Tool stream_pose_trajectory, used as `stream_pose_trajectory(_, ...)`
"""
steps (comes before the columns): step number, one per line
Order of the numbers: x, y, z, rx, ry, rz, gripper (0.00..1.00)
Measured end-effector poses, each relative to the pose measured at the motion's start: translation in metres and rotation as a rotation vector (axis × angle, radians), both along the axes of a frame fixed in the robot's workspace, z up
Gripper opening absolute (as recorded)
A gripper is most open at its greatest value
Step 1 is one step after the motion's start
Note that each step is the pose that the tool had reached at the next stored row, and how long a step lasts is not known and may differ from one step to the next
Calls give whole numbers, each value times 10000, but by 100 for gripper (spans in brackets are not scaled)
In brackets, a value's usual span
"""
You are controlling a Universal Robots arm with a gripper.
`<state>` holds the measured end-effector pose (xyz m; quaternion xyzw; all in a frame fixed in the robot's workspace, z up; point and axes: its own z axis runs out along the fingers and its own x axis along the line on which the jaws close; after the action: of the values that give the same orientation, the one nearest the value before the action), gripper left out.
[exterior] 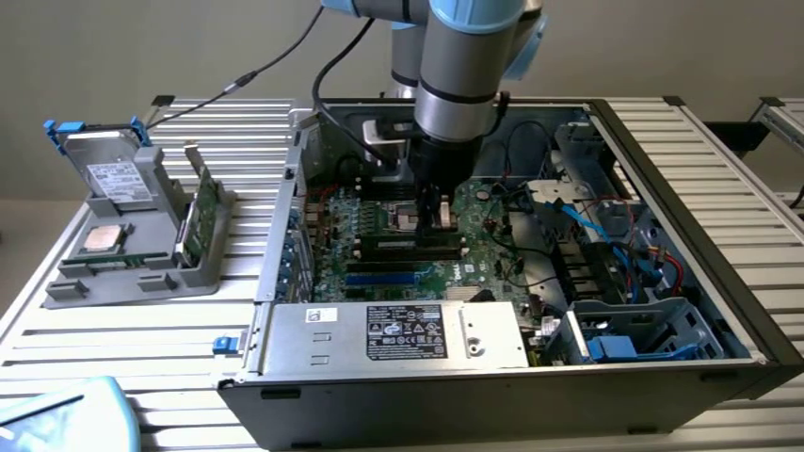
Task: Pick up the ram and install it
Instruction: 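Insert the ram into the slot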
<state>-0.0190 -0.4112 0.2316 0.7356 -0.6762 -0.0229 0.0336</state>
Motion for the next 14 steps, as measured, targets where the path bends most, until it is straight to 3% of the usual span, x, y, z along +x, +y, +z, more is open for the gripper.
stream_pose_trajectory(14, 22, -12, -9, -1, 3, -168, 13)
